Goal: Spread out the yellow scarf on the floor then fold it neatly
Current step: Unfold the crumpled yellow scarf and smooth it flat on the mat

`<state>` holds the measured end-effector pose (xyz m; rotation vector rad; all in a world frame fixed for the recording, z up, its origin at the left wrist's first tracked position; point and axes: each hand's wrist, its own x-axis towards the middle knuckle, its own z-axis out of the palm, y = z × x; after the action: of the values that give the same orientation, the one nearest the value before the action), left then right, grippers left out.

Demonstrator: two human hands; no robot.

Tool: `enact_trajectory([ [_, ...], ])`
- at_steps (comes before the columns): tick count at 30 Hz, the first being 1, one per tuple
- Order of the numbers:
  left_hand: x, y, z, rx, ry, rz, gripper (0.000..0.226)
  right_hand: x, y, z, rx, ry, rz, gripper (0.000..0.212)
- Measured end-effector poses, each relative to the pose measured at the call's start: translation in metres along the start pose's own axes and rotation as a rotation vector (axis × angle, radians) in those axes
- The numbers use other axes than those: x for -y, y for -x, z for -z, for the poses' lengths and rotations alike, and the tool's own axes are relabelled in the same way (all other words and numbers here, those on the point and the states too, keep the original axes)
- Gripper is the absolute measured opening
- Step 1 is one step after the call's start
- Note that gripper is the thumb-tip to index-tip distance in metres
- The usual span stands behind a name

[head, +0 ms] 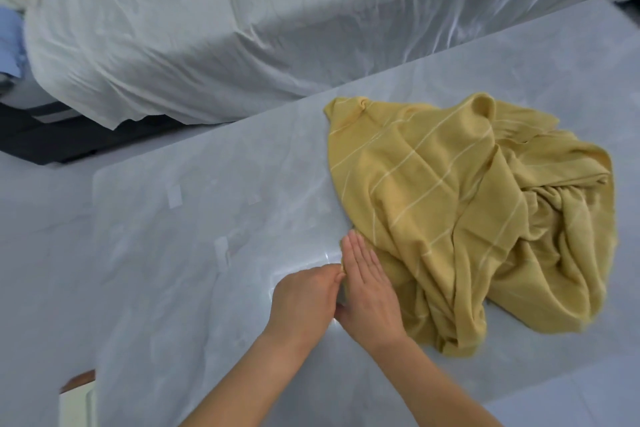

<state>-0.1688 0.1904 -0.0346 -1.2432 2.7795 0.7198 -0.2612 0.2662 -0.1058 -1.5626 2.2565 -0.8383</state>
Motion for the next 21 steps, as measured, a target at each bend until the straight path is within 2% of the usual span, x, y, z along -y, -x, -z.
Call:
enact_trajectory([
  [1, -0.006, 0.004, 0.001, -0.013, 0.02, 0.011, 0.044, 0.002, -0.002, 0.005, -0.053, -0.016, 0.013, 0.055],
  [2, -0.013, 0.008, 0.003, -0.033, 0.049, 0.013, 0.047, 0.001, -0.004, 0.01, -0.1, -0.043, 0.023, 0.053],
  [4, -0.023, 0.012, 0.008, -0.127, 0.113, -0.02, 0.042, -0.003, -0.006, 0.025, -0.156, -0.083, 0.043, 0.051],
  [6, -0.027, 0.014, 0.018, -0.25, 0.173, -0.055, 0.033, -0.01, -0.007, 0.043, -0.163, -0.09, 0.055, 0.04],
  [8, -0.025, 0.012, 0.028, -0.159, 0.263, -0.016, 0.052, -0.015, -0.006, 0.065, -0.132, -0.125, 0.067, 0.042],
  [10, -0.019, 0.007, 0.03, 0.099, 0.263, -0.006, 0.079, -0.019, -0.004, 0.087, -0.108, -0.182, 0.071, 0.044],
  [11, -0.02, 0.002, 0.03, 0.156, 0.206, -0.058, 0.083, -0.02, -0.003, 0.098, -0.102, -0.22, 0.059, 0.045],
  [13, -0.03, -0.012, 0.03, 0.133, 0.176, -0.191, 0.078, -0.022, -0.003, 0.118, -0.103, -0.313, 0.028, 0.049],
  [16, -0.056, -0.038, 0.026, 0.028, 0.245, -0.367, 0.058, -0.027, 0.001, 0.143, -0.135, -0.412, 0.037, 0.059],
  [21, -0.089, -0.055, 0.007, -0.148, 0.45, -0.476, 0.034, -0.016, 0.012, 0.17, -0.18, -0.53, 0.086, 0.045],
])
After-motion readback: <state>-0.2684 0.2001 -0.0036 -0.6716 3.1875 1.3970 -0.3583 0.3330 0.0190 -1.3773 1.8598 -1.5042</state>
